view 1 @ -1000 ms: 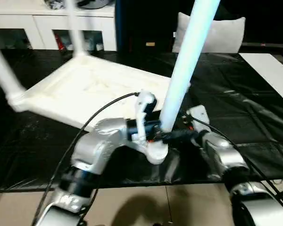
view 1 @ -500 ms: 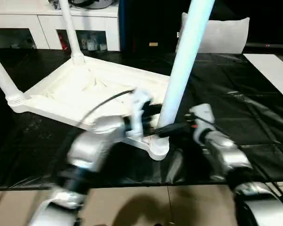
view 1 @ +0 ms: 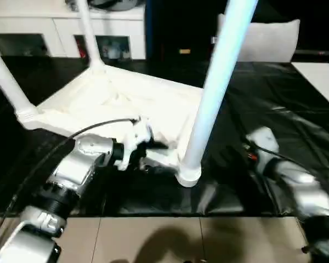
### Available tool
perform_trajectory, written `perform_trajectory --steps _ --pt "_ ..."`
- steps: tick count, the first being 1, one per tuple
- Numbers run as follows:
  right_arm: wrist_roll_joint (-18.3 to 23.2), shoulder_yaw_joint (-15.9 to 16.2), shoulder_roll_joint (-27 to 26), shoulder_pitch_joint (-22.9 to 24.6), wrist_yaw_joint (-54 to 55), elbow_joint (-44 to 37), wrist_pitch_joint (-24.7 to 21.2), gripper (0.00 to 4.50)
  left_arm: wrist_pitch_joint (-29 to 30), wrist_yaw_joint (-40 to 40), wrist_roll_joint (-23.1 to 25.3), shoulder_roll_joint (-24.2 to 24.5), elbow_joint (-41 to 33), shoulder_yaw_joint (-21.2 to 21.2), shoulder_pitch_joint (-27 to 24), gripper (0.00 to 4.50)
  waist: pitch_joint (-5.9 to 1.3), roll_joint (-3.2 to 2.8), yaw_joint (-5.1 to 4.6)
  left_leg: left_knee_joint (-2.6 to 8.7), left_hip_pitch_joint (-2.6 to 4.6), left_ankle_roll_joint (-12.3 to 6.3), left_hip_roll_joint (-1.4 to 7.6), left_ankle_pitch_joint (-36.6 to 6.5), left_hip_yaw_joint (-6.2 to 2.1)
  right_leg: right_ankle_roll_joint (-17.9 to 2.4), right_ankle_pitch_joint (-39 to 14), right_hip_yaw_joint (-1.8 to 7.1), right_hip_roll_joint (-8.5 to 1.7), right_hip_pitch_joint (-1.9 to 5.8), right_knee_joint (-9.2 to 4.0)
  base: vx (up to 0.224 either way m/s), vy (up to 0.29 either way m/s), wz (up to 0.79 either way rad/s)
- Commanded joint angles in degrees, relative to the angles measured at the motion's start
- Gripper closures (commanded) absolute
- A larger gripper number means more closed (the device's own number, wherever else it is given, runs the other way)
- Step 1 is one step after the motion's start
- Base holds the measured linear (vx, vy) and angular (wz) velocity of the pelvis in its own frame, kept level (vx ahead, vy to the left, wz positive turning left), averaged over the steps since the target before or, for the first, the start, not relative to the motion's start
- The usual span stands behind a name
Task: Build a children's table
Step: Rotate table base
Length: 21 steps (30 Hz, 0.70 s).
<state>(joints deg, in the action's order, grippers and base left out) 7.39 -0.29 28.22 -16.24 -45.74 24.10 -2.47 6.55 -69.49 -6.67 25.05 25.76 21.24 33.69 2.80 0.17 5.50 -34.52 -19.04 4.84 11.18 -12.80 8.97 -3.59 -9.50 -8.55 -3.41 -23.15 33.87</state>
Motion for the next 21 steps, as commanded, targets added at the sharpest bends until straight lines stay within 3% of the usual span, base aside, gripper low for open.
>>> perform_trajectory --steps 1,2,8,11,16,17,21 --pt "2.24 0.72 2.08 2.02 -4.7 -5.28 -1.99 0.0 -2.58 -1.2 1.82 -0.18 1.79 1.11 1.59 0.84 -3.7 0.06 0.5 3.5 -0.71 -5.65 1.38 -4.9 0.01 -0.5 -20.96 3.88 -4.79 4.36 -5.41 0.0 0.0 0.0" --pt "3.5 1.5 3.8 4.29 -8.18 -8.98 -2.61 0.0 -3.83 -1.39 2.81 -0.48 2.87 1.81 2.26 1.02 -3.67 0.36 0.77 3.51 -0.84 -5.99 1.35 -4.69 0.05 0.04 -21.15 3.74 -4.67 4.34 -5.51 0.0 0.0 0.0" --pt "6.8 2.07 6.04 8.52 -13.51 -15.94 -4.59 0.0 -9.96 4.6 6.37 -2.99 9.37 1.89 4.99 1.57 -3.69 0.81 1.1 3.26 -1.05 -5.98 0.84 -5.33 0.16 2.83 -23.77 3.06 -4.33 4.22 -6.18 0.0 0.0 0.0" --pt "7.82 2.78 6.39 9.85 -14.32 -18.72 -6.24 0.0 -12.16 4.54 6.91 -3.99 12.99 1.74 6.88 1.79 -3.76 0.57 1.51 3.39 -0.74 -5.86 1.11 -5.31 0.06 3.45 -24.03 3.0 -4.48 4.04 -6.38 0.0 0.0 0.0" --pt "7.88 2.9 6.27 10.29 -14.06 -20.36 -7.53 0.0 -15.24 4.69 8.83 -4.48 17.75 2.3 9.32 2.13 -4.04 0.45 1.48 3.55 -1.07 -5.77 1.41 -3.8 -0.38 2.22 -19.69 3.12 -4.78 4.41 -5.79 0.0 0.0 0.0" --pt "8.29 2.74 6.12 10.25 -14.29 -20.6 -8.16 0.0 -15.69 2.59 9.75 -4.33 20.58 3.29 10.99 2.3 -4.03 0.0 1.61 3.52 -0.96 -5.93 1.45 -3.54 -0.35 1.48 -18.99 3.17 -4.91 4.3 -5.77 0.0 0.0 0.0" --pt "9.0 2.76 6.38 10.62 -14.67 -21.31 -9.12 0.0 -16.84 0.65 11.02 -4.38 24.2 4.4 12.94 2.54 -3.97 0.23 1.75 3.58 -0.92 -5.73 1.47 -4.08 -0.32 1.01 -19.66 3.19 -5.12 4.48 -5.88 0.0 0.0 0.0"
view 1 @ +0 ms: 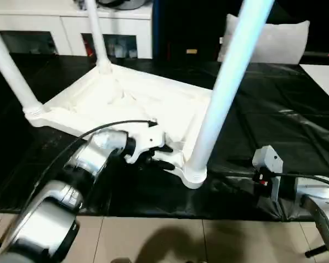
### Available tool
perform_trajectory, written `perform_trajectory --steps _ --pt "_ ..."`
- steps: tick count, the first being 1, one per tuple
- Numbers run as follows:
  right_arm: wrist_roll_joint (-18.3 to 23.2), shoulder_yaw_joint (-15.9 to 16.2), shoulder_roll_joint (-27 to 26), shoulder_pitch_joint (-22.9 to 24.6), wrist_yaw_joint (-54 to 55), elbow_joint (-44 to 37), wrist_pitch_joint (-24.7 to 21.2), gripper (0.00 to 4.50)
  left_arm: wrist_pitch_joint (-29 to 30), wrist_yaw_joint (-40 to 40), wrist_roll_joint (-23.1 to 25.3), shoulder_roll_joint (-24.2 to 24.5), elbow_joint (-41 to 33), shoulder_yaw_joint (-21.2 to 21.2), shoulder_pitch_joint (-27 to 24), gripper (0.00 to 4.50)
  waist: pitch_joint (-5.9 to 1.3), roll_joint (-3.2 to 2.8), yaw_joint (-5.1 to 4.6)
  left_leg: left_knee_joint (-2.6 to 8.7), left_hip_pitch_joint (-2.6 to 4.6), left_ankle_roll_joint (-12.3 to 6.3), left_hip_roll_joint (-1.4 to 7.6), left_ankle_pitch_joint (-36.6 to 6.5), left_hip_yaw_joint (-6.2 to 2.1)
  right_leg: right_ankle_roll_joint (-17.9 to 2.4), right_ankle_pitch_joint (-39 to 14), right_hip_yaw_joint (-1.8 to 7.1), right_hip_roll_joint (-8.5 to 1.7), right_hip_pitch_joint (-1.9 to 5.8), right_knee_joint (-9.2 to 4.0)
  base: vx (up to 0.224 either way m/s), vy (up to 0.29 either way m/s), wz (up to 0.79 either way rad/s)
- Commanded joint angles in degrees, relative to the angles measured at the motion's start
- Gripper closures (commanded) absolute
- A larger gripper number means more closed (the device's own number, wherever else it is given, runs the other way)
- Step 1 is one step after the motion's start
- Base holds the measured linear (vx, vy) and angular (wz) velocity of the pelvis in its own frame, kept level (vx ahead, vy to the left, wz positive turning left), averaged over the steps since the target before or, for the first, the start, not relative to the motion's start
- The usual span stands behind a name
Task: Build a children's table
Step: Rotate table base
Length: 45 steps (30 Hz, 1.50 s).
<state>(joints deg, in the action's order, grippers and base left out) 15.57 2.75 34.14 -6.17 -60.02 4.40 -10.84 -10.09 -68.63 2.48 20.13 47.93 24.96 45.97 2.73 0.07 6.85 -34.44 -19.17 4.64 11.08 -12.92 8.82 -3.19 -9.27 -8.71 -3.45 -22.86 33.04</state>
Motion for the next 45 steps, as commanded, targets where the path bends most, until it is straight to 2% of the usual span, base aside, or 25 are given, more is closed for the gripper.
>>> perform_trajectory --steps 1,3,4,6,9,13,14,17,21,23,24,25,27,28,29,30,33,34,35,36,38,39,42,44,45 --pt "0.92 -0.27 0.51 0.72 -0.4 -1.85 -0.94 0.0 -0.61 -0.55 2.22 0.37 3.27 0.88 1.39 2.65 -3.79 0.24 0.4 3.44 -0.86 -5.46 1.36 -4.23 -0.07 0.91 -20.69 3.28 -4.97 4.21 -5.25 0.0 0.0 0.0" --pt "1.29 -0.24 0.63 1.22 -0.62 -2.42 -1.51 0.0 -1.64 -1.48 2.92 -0.24 6.27 1.09 3.1 2.73 -3.75 0.08 0.4 3.42 -0.75 -5.28 1.21 -4.63 -0.03 1.72 -21.59 3.21 -4.76 4.15 -5.53 0.0 0.0 0.0" --pt "1.37 -0.28 0.63 1.35 -0.7 -2.59 -1.7 0.0 -2.09 -1.79 3.18 -0.5 7.31 1.04 3.59 2.78 -3.78 0.27 0.35 3.42 -0.8 -5.13 1.21 -4.89 -0.07 2.26 -21.86 3.09 -4.76 4.3 -5.52 0.0 0.0 0.0" --pt "1.33 -0.16 0.41 1.48 -1.14 -1.7 -1.25 0.0 -2.57 -2.66 3.64 -0.77 8.75 1.21 4.28 3.08 -3.84 0.13 0.33 3.32 -0.83 -5.07 0.93 -4.93 0.01 2.94 -22.29 2.98 -4.68 4.31 -5.71 0.0 0.0 0.0" --pt "-0.15 0.86 -0.97 0.45 -2.52 6.73 3.93 0.0 -2.97 -5.79 4.79 -0.75 10.98 2.61 5.53 3.22 -4.11 -0.21 0.42 3.34 -0.76 -5.13 1.3 -4.76 -0.09 1.51 -20.8 3.02 -4.99 4.19 -5.49 0.0 0.0 0.0" --pt "-1.77 1.65 -2.34 -1.4 -2.91 14.28 7.84 0.0 -3.1 -8.05 5.82 -0.8 12.93 3.42 6.78 3.57 -4.28 -0.08 0.31 3.27 -1.16 -5.8 1.68 -2.59 -0.27 -2.24 -15.4 3.3 -5.11 4.66 -4.43 0.0 0.0 0.0" --pt "-2.44 1.87 -2.95 -2.34 -2.9 17.33 9.22 0.0 -3.19 -8.89 6.54 -1.04 14.14 3.45 7.41 3.63 -4.33 -0.16 0.16 3.18 -1.17 -6.14 1.73 -2.29 -0.23 -3.14 -14.45 3.31 -5.24 4.53 -4.26 0.0 0.0 0.0" --pt "-2.93 2.07 -3.42 -3.2 -2.87 19.57 10.21 0.0 -2.67 -9.0 6.99 -1.47 15.26 3.24 7.84 3.89 -4.29 -0.18 0.17 3.1 -1.2 -6.67 1.69 -1.7 -0.11 -4.1 -13.7 3.31 -5.16 4.71 -4.13 0.0 0.0 0.0" --pt "-3.3 2.08 -4.07 -4.42 -3.56 22.44 12.33 0.0 1.78 -6.98 7.15 -2.44 16.78 2.46 8.32 4.16 -4.2 -0.12 0.16 3.12 -1.09 -7.12 1.86 -1.73 -0.06 -5.0 -14.15 3.36 -5.3 4.68 -4.12 0.0 0.0 0.0" --pt "-2.66 1.57 -3.79 -4.06 -3.72 21.1 12.67 0.0 3.58 -4.58 7.89 -2.55 17.17 2.5 8.31 4.22 -4.14 -0.05 0.23 3.14 -1.01 -7.39 1.82 -2.09 0.01 -4.79 -15.29 3.35 -5.24 4.7 -4.24 0.0 0.0 0.0" --pt "-2.24 1.03 -3.96 -4.26 -3.38 21.0 13.21 0.0 4.59 -2.32 8.09 -2.86 17.52 1.95 8.24 4.25 -4.14 -0.33 0.21 3.11 -1.01 -7.37 1.74 -2.42 0.07 -4.43 -16.02 3.34 -5.21 4.69 -4.38 0.0 0.0 0.0" --pt "-2.08 0.44 -4.38 -4.78 -2.71 21.74 14.31 0.0 5.92 -0.69 7.8 -3.28 17.97 1.01 8.27 4.29 -4.07 -0.16 0.09 3.07 -1.06 -7.29 1.48 -2.93 0.14 -3.73 -17.53 3.2 -5.11 4.72 -4.63 0.0 0.0 0.0" --pt "-1.98 -1.74 -5.42 -6.72 1.24 24.08 15.2 0.0 8.45 1.27 6.47 -4.07 18.21 -1.01 8.13 4.32 -4.04 -0.21 0.0 3.0 -1.0 -6.88 1.06 -3.47 0.31 -2.53 -20.22 3.03 -5.02 4.68 -5.1 0.0 0.0 0.0" --pt "-1.98 -1.74 -5.42 -6.72 1.24 24.08 15.2 0.0 8.45 1.27 6.47 -4.07 18.21 -1.01 8.13 4.33 -4.04 -0.3 -0.09 3.04 -0.96 -6.69 0.94 -3.44 0.31 -2.32 -20.97 2.92 -4.93 4.63 -5.18 0.0 0.0 0.0" --pt "-0.09 -4.88 -5.82 -8.0 5.02 22.25 12.68 0.0 10.4 1.86 5.59 -4.4 17.38 -2.17 7.18 4.34 -3.94 -0.13 -0.33 3.1 -0.89 -6.54 0.77 -3.6 0.33 -1.28 -22.73 2.84 -4.7 4.66 -5.6 0.0 0.0 0.0" --pt "0.7 -6.24 -5.86 -8.43 6.95 20.67 10.94 0.0 10.85 1.71 5.28 -4.4 16.78 -2.47 6.47 4.35 -4.0 -0.21 -0.42 3.07 -0.89 -6.58 0.74 -3.62 0.26 -1.09 -23.06 2.76 -4.74 4.57 -5.59 0.0 0.0 0.0" --pt "1.7 -9.26 -6.13 -10.14 12.0 18.75 9.04 0.0 12.42 1.99 4.96 -4.22 15.4 -2.82 4.93 4.38 -4.21 -0.31 -1.0 3.16 -1.0 -6.7 0.94 -2.75 0.04 -0.8 -21.58 2.89 -4.73 4.57 -5.37 0.0 0.0 0.0" --pt "1.95 -10.56 -6.17 -11.33 14.68 18.64 8.09 0.0 13.16 2.39 5.06 -3.98 14.63 -2.9 4.2 4.42 -4.28 0.4 -1.2 3.14 -1.03 -6.92 0.98 -2.64 0.1 -0.97 -21.13 2.95 -4.73 4.58 -5.28 0.0 0.0 0.0" --pt "1.82 -11.2 -6.14 -12.08 16.33 18.62 7.71 0.0 13.58 2.67 5.2 -3.81 14.02 -3.01 3.7 4.45 -4.32 -0.07 -1.1 3.2 -0.91 -6.9 0.99 -1.99 0.05 -1.53 -20.81 3.0 -4.86 4.47 -5.07 0.0 0.0 0.0" --pt "1.6 -11.52 -6.03 -12.56 17.25 18.37 7.38 0.0 14.22 3.08 5.2 -3.68 13.56 -3.27 3.29 4.48 -4.33 0.08 -1.1 3.13 -0.94 -7.04 0.98 -1.95 0.14 -1.53 -20.92 3.03 -4.9 4.4 -5.14 0.0 0.0 0.0" --pt "1.13 -11.57 -5.84 -12.75 17.73 17.55 6.85 0.0 15.35 3.93 5.23 -3.59 13.01 -3.71 2.9 4.49 -4.24 -0.13 -0.97 3.16 -0.85 -7.18 1.04 -2.1 0.2 -1.65 -21.17 3.07 -4.92 4.28 -5.13 0.0 0.0 0.0" --pt "0.51 -11.22 -5.51 -12.58 17.58 15.93 6.19 0.0 16.78 4.87 5.31 -3.4 12.04 -4.25 2.26 4.49 -4.21 0.15 -1.02 3.18 -0.92 -7.29 1.08 -2.22 0.2 -1.53 -21.16 3.05 -4.9 4.33 -5.13 0.0 0.0 0.0" --pt "0.34 -10.76 -5.37 -12.27 17.57 13.73 4.58 0.0 17.13 5.35 4.99 -3.16 9.95 -5.04 0.93 4.49 -4.12 0.06 -1.11 3.19 -0.95 -7.31 0.93 -2.67 0.23 -0.83 -22.29 2.99 -4.89 4.32 -5.31 0.0 0.0 0.0" --pt "0.45 -10.01 -5.52 -12.17 17.36 12.15 3.54 0.0 14.53 3.93 3.85 -3.06 6.6 -5.47 -0.98 4.49 -4.04 0.06 -1.17 3.23 -0.99 -7.19 0.88 -3.07 0.25 -0.31 -23.41 2.99 -4.93 4.25 -5.51 0.0 0.0 0.0" --pt "0.57 -9.09 -5.86 -12.19 17.27 10.97 2.3 0.0 10.36 2.41 3.62 -2.51 3.12 -4.84 -3.14 4.49 -4.11 0.0 -1.18 3.24 -1.02 -6.99 0.94 -3.1 0.2 -0.22 -23.3 3.0 -5.02 4.31 -5.35 0.0 0.0 0.0"
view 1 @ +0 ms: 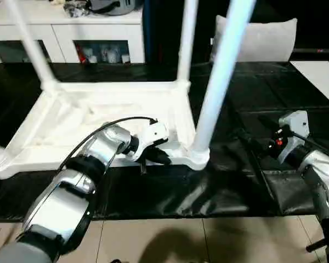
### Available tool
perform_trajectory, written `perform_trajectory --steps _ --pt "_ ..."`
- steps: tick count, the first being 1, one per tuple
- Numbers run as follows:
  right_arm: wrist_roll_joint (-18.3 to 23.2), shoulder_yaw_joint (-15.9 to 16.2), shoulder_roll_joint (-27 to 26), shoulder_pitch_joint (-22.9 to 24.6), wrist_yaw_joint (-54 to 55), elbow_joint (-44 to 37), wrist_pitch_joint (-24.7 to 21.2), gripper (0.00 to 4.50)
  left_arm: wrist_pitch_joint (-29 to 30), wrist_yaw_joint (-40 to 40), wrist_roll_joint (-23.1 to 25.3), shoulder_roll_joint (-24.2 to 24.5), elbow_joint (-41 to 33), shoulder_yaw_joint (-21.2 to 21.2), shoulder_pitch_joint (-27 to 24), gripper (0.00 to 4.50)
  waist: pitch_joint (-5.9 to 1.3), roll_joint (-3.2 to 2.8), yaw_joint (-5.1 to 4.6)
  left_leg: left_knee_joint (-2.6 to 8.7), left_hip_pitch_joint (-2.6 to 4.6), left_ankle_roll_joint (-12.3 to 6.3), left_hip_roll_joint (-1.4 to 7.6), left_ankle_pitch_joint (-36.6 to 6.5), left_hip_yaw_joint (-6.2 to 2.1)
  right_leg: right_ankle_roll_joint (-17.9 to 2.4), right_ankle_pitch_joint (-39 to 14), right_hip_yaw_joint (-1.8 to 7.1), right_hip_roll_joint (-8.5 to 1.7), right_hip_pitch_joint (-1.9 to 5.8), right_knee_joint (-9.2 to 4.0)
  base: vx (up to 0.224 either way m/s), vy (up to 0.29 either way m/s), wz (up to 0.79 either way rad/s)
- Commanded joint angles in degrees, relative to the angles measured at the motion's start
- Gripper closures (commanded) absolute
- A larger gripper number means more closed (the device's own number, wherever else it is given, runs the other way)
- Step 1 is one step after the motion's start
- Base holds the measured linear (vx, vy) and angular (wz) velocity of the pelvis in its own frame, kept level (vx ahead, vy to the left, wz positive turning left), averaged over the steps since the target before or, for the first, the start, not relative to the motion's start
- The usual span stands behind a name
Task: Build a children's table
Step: Rotate table base, then rotate leg to tighten
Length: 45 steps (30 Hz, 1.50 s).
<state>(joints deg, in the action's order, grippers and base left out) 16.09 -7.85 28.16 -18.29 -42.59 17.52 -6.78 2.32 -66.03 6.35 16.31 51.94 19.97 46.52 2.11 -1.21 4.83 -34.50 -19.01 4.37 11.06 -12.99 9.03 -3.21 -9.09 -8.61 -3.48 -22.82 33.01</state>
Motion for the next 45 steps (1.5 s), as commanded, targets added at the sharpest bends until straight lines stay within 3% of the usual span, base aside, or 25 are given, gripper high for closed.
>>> perform_trajectory --steps 1,3,9,12,14,18,19,21,25,28,32,36,39,42,45 --pt "0.07 1.89 0.02 -0.07 -0.23 -2.55 -2.17 0.0 -3.27 -0.67 -0.23 1.53 -2.07 0.47 -4.41 4.49 -3.63 1.13 0.8 3.49 -1.29 -6.59 1.29 -2.69 -0.3 -0.3 -22.62 3.01 -5.21 4.36 -5.09 0.0 0.0 0.0" --pt "-0.22 3.6 0.01 0.22 -0.97 -4.16 -4.09 0.0 -5.86 -1.5 -0.18 1.97 -5.92 1.1 -6.55 4.49 -3.73 0.96 0.77 3.54 -1.0 -6.67 1.59 -2.41 -0.31 -0.96 -21.0 3.18 -5.15 4.04 -4.9 0.0 0.0 0.0" --pt "0.67 7.89 1.45 2.5 -6.87 -8.96 -9.13 0.0 0.79 -1.66 -4.91 -0.38 -12.91 -2.05 -9.24 4.49 -3.79 1.19 1.53 3.52 -0.98 -7.52 2.41 0.0 -0.3 -4.25 -15.36 3.76 -5.47 3.95 -3.68 0.0 0.0 0.0" --pt "0.37 8.79 1.88 2.46 -7.12 -9.32 -10.38 0.0 -1.16 -0.04 -3.33 -0.11 -12.71 -1.06 -10.43 4.49 -3.59 1.24 1.81 3.57 -1.08 -7.26 2.08 -0.67 -0.2 -3.64 -16.98 3.78 -5.6 4.02 -4.03 0.0 0.0 0.0" --pt "0.26 9.01 2.02 2.44 -7.16 -9.39 -10.56 0.0 -2.12 1.5 -2.88 -0.34 -11.71 -1.31 -10.35 4.49 -3.44 1.34 1.75 3.59 -0.99 -6.56 1.68 -1.75 0.01 -1.89 -20.24 3.69 -5.45 3.96 -4.62 0.0 0.0 0.0" --pt "0.33 9.04 2.54 3.08 -7.31 -10.81 -12.4 0.0 -0.18 1.0 -3.75 -0.6 -12.07 -2.36 -10.76 4.49 -3.26 1.35 1.73 3.71 -0.84 -5.92 1.61 -2.79 0.0 -0.08 -22.95 3.52 -5.26 3.85 -5.14 0.0 0.0 0.0" --pt "0.16 8.94 2.77 3.4 -7.35 -11.12 -12.48 0.0 -0.01 0.72 -3.48 -0.18 -12.18 -2.03 -10.81 4.49 -3.33 1.06 1.68 3.71 -0.85 -5.7 1.62 -2.89 -0.08 0.06 -22.8 3.5 -5.25 3.83 -5.16 0.0 0.0 0.0" --pt "-0.14 8.81 3.19 3.91 -7.51 -11.26 -12.33 0.0 -0.73 1.26 -2.6 0.38 -11.82 -1.49 -10.77 4.05 -3.35 1.11 1.6 3.68 -0.93 -5.64 1.51 -3.07 -0.09 0.31 -22.48 3.46 -5.22 3.88 -5.15 0.0 0.0 0.0" --pt "1.58 8.24 3.82 4.9 -9.29 -12.16 -13.18 0.0 -2.62 2.44 -1.32 0.88 -10.39 -1.03 -10.41 3.74 -3.39 1.2 1.76 3.58 -0.97 -6.16 1.42 -3.0 -0.06 0.94 -22.28 3.38 -5.04 3.87 -5.26 0.0 0.0 0.0" --pt "1.82 8.4 4.3 5.51 -10.58 -12.84 -12.34 0.0 -2.88 2.1 -1.44 0.93 -9.67 -1.25 -10.14 3.74 -3.3 1.2 1.81 3.57 -0.94 -5.89 1.28 -3.64 -0.01 1.66 -23.78 3.19 -5.04 3.81 -5.54 0.0 0.0 0.0" --pt "2.29 8.83 5.16 6.54 -13.09 -13.78 -11.37 0.0 -2.18 0.5 -1.78 1.1 -8.97 -1.23 -9.7 4.13 -3.27 1.34 1.79 3.56 -0.99 -5.82 1.21 -3.92 -0.04 2.65 -24.56 3.17 -4.98 3.77 -5.63 0.0 0.0 0.0" --pt "2.7 8.8 5.16 6.52 -13.87 -13.66 -11.31 0.0 -0.98 -0.58 -1.43 1.34 -8.67 -0.39 -9.58 4.46 -3.29 1.35 1.71 3.55 -1.01 -5.7 1.17 -3.85 -0.05 2.65 -24.82 3.07 -4.95 3.76 -5.66 0.0 0.0 0.0" --pt "3.22 8.88 5.04 6.25 -14.94 -13.63 -10.95 0.0 -0.2 -2.71 -1.28 1.78 -8.92 0.71 -9.78 4.46 -3.43 1.26 1.7 3.6 -1.12 -6.07 1.34 -3.2 -0.15 2.13 -23.35 3.21 -5.04 3.88 -5.37 0.0 0.0 0.0" --pt "2.99 9.21 4.69 5.29 -15.41 -12.66 -10.62 0.0 -0.21 -4.21 -0.99 2.06 -8.89 1.52 -9.78 4.46 -3.54 1.22 1.45 3.6 -1.16 -6.61 1.63 -1.87 -0.3 0.3 -19.74 3.35 -5.12 3.94 -4.83 0.0 0.0 0.0" --pt "2.87 9.67 3.91 3.4 -16.07 -9.87 -10.31 0.18 -1.93 -5.22 -0.6 2.39 -9.42 2.26 -9.8 4.5 -3.52 1.18 1.23 3.57 -1.17 -6.69 1.53 -1.94 -0.19 -0.9 -19.93 3.37 -5.24 3.97 -4.84 0.0 0.0 0.0"
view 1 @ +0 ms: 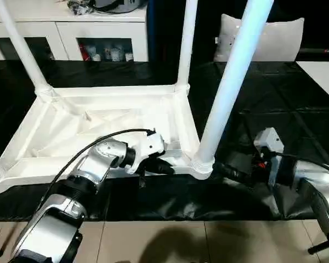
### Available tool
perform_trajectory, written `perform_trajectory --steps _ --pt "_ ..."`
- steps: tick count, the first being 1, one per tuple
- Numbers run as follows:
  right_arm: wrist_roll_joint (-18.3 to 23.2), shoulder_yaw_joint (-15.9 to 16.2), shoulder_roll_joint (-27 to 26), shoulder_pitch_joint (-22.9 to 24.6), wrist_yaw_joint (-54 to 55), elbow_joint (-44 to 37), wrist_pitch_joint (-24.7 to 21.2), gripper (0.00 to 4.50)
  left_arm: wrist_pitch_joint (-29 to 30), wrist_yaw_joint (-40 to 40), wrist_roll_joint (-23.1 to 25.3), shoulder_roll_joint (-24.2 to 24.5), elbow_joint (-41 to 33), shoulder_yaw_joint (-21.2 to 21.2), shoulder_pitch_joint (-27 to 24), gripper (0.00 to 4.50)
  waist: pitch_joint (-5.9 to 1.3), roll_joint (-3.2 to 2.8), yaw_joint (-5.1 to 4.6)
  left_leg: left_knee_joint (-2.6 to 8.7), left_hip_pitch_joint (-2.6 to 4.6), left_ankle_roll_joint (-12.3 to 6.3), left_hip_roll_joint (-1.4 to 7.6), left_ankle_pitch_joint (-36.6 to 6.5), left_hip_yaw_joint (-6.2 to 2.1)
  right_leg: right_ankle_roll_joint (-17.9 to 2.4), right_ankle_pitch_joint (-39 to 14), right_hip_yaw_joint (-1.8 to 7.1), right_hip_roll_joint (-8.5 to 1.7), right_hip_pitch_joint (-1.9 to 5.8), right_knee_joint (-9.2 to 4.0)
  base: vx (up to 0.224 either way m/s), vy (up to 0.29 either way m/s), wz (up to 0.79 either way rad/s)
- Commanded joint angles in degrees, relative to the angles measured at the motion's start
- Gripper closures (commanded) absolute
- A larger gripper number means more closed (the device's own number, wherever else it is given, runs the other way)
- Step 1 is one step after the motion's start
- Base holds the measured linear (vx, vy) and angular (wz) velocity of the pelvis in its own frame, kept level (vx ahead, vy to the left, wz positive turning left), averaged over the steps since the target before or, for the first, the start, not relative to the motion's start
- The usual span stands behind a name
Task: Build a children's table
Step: Rotate leg to tighten
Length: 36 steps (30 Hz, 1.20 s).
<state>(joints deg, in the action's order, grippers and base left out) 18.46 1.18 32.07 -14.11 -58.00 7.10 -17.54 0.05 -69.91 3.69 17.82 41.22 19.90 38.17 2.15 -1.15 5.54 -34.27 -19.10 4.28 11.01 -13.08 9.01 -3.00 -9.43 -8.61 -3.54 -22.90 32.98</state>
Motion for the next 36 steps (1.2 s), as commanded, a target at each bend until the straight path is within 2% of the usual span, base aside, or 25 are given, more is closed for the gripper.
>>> perform_trajectory --steps 1,2,4,5,6,8,9,11,13,14,16,19,21,25,26,31,33,36 --pt "0.7 1.0 -0.34 -1.58 -1.51 1.72 0.37 0.28 -0.51 -1.84 2.25 1.08 0.84 2.67 -1.49 4.5 -3.51 1.11 0.51 3.31 -1.02 -6.55 1.6 -2.1 -0.14 -1.19 -20.18 3.38 -5.19 4.03 -4.85 0.0 0.0 0.0" --pt "0.98 1.71 -0.69 -2.52 -3.23 3.09 0.22 0.35 -1.46 -2.67 2.57 1.37 -0.01 3.14 -1.53 4.5 -3.56 1.41 0.45 3.33 -1.15 -6.66 1.64 -2.15 -0.13 -1.35 -20.23 3.35 -5.2 4.19 -4.77 0.0 0.0 0.0" --pt "1.01 1.9 -0.74 -2.73 -3.77 3.39 0.19 0.38 -1.57 -2.93 2.69 1.43 -0.25 3.26 -1.51 4.5 -3.52 1.18 0.56 3.33 -1.06 -6.71 1.75 -1.82 -0.13 -1.49 -19.95 3.46 -5.24 4.09 -4.73 0.0 0.0 0.0" --pt "1.15 2.33 -0.94 -3.27 -4.87 4.14 0.06 0.69 -1.03 -3.3 2.45 1.47 -1.38 3.32 -1.67 4.5 -3.63 1.33 0.72 3.33 -0.99 -6.79 2.03 -1.53 -0.16 -1.94 -19.03 3.55 -5.3 4.06 -4.48 0.0 0.0 0.0" --pt "1.19 2.41 -0.98 -3.4 -5.06 4.31 0.0 0.76 -0.89 -3.35 2.39 1.47 -1.65 3.32 -1.73 4.5 -3.64 1.27 0.83 3.34 -1.03 -6.83 2.07 -1.34 -0.2 -2.2 -18.61 3.59 -5.37 4.09 -4.35 0.0 0.0 0.0" --pt "1.39 3.15 -1.55 -4.69 -6.85 6.0 -0.42 0.77 0.39 -3.65 1.91 1.52 -4.28 3.34 -2.32 4.5 -3.68 1.16 0.95 3.39 -1.03 -6.83 2.28 -0.99 -0.26 -3.2 -17.62 3.64 -5.5 4.1 -4.1 0.0 0.0 0.0" --pt "1.41 3.34 -1.83 -5.32 -7.37 6.67 -0.59 0.82 0.72 -3.67 1.86 1.54 -4.83 3.35 -2.44 4.5 -3.56 1.46 0.88 3.35 -0.99 -6.9 2.22 -0.98 -0.12 -3.25 -17.83 3.66 -5.36 3.97 -4.23 0.0 0.0 0.0" --pt "1.72 3.64 -2.05 -5.86 -8.14 7.23 -0.83 1.13 0.73 -3.72 1.74 1.68 -5.01 3.45 -2.65 4.5 -3.54 1.24 1.28 3.35 -0.88 -6.64 2.21 -1.07 -0.06 -3.21 -18.74 3.75 -5.47 3.95 -4.27 0.0 0.0 0.0" --pt "1.91 3.83 -2.13 -6.09 -8.55 7.48 -1.05 1.19 0.69 -3.79 1.72 1.81 -5.01 3.56 -2.79 4.5 -3.62 1.24 1.41 3.37 -0.89 -6.54 2.29 -0.64 -0.16 -3.14 -18.17 3.78 -5.45 4.0 -4.13 0.0 0.0 0.0" --pt "1.91 3.83 -2.13 -6.09 -8.55 7.48 -1.05 1.22 0.69 -3.79 1.72 1.81 -5.01 3.56 -2.79 4.5 -3.63 1.26 1.39 3.36 -0.93 -6.54 2.3 -0.54 -0.17 -3.15 -17.81 3.8 -5.45 4.03 -4.05 0.0 0.0 0.0" --pt "2.0 4.18 -2.33 -6.53 -9.44 8.11 -1.19 1.56 0.62 -3.73 1.92 2.01 -5.05 3.73 -3.08 4.5 -3.7 1.42 1.45 3.33 -0.98 -6.62 2.23 -0.37 -0.17 -3.19 -17.25 3.78 -5.49 4.1 -3.88 0.0 0.0 0.0" --pt "2.31 4.36 -2.4 -6.71 -10.35 8.44 -1.65 1.73 1.05 -3.9 1.75 2.02 -5.33 3.68 -3.27 4.5 -3.66 1.35 1.42 3.29 -0.98 -6.53 2.19 -0.59 -0.1 -3.08 -17.75 3.79 -5.49 4.06 -4.07 0.0 0.0 0.0" --pt "2.73 4.71 -2.59 -6.61 -11.27 8.61 -2.09 2.0 2.14 -3.79 1.34 1.93 -6.18 3.38 -3.62 4.5 -3.68 1.28 1.43 3.32 -1.0 -6.36 2.13 -0.54 -0.1 -2.94 -18.0 3.75 -5.47 4.14 -4.07 0.0 0.0 0.0" --pt "3.15 4.81 -2.85 -6.04 -11.56 8.16 -2.62 2.11 3.44 -3.25 0.29 1.41 -6.53 2.55 -3.8 4.5 -3.72 1.26 1.44 3.28 -1.02 -6.42 2.18 -0.11 -0.12 -3.19 -17.17 3.77 -5.41 4.1 -3.97 0.0 0.0 0.0" --pt "3.29 4.72 -2.99 -5.84 -11.41 7.92 -2.83 2.37 3.68 -3.27 0.15 1.36 -6.6 2.51 -3.81 4.5 -3.73 1.31 1.44 3.26 -1.01 -6.43 2.15 -0.11 -0.1 -3.2 -17.16 3.77 -5.39 4.08 -3.99 0.0 0.0 0.0" --pt "3.54 4.45 -4.54 -4.56 -8.52 5.54 -4.63 2.51 6.35 -2.76 -0.84 0.84 -7.7 1.8 -4.13 4.5 -3.65 1.3 1.32 3.37 -1.0 -6.11 2.24 -0.04 -0.19 -3.29 -17.29 3.79 -5.44 4.1 -3.97 0.0 0.0 0.0" --pt "0.81 4.58 -7.14 -4.3 -1.23 3.88 -5.54 2.51 10.92 0.48 -1.0 -0.5 -8.85 0.87 -4.31 4.5 -3.56 1.28 1.05 3.47 -0.92 -5.44 2.21 -0.33 -0.23 -3.28 -18.05 3.75 -5.54 4.01 -4.11 0.0 0.0 0.0" --pt "-1.51 3.56 -10.47 -5.56 7.58 4.5 -7.75 2.54 13.95 5.34 -0.05 -2.4 -8.27 0.28 -3.57 4.5 -3.06 1.2 0.16 3.59 -0.6 -3.97 1.56 -3.44 -0.05 -1.3 -24.71 3.32 -5.29 3.79 -5.37 0.0 0.0 0.0"
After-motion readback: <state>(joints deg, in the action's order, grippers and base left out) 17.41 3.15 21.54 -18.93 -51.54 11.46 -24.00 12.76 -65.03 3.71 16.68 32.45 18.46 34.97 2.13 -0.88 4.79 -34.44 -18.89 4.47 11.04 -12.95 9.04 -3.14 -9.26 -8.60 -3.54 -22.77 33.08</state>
